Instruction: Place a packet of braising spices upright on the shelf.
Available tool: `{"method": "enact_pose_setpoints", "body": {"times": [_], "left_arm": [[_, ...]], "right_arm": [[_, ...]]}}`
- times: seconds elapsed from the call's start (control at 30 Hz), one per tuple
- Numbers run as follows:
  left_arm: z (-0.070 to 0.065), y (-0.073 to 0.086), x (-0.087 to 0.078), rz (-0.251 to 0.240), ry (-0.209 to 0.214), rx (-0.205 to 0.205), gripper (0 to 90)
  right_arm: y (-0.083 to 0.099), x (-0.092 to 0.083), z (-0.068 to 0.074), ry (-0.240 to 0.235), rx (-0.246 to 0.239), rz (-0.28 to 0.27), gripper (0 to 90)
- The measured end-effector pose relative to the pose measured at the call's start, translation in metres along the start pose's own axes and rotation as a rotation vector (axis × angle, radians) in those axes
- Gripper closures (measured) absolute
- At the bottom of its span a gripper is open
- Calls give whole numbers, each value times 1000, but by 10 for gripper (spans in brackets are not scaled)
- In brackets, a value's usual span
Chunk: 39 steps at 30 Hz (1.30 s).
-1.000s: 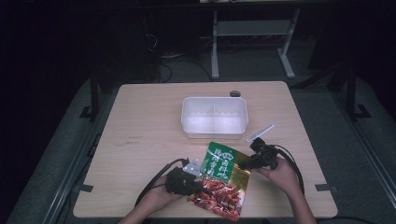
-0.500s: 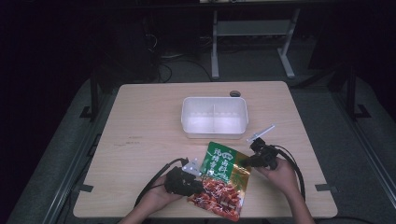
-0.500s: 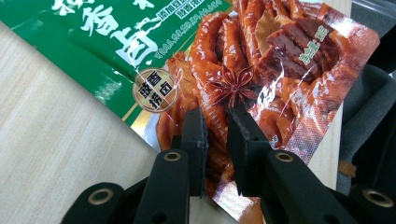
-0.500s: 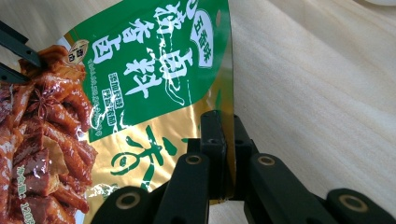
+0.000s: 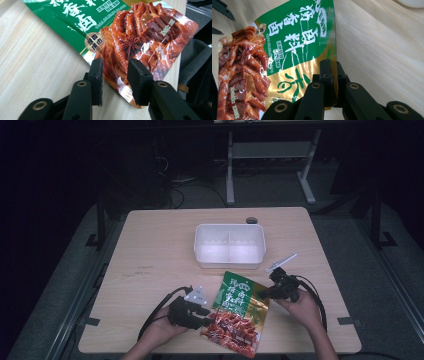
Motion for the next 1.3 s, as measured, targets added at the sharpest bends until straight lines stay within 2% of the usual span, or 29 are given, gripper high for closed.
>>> {"method": "enact_pose_setpoints", "body": {"times": [0.1,0.17,0.23,0.43,0.67,0.73,0.8,1.0,1.17,1.3], "left_arm": [[1,1,-5,-7,-12,-7,598],[3,3,-8,-7,-28,-19,528],[4,4,-11,-15,-27,-21,507],[7,13,-25,-37,-59,-39,440],[11,30,-34,-43,-84,-71,412],[14,38,-36,-72,-91,-95,405],[12,41,-37,-82,-91,-110,401],[16,42,-46,-95,-142,-97,389],[20,46,-49,-108,-153,-111,386],[23,47,-52,-112,-167,-109,382]], "right_arm": [[-1,-5,1,-7,1,-6,893],[-2,-11,1,-25,14,-27,894],[-3,-16,1,-33,14,-35,894],[-11,-30,4,-30,1,-46,893],[-18,-40,8,-28,-4,-58,894],[-19,-43,8,-26,-7,-57,894],[-21,-45,9,-21,-13,-58,895],[-26,-59,11,-37,-16,-87,895],[-30,-77,14,-40,-27,-113,895],[-33,-84,17,-42,-37,-124,895]]}}
Point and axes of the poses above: each handheld gripper's, and its own axes: x roughly forward along the jaws, y roughly out of its underside, z roughly to its left, the point moved 6 cm from there along x, roughly forward along the jaws, and after that the axes turned 15 degrees about y, right-handed, at the moved point
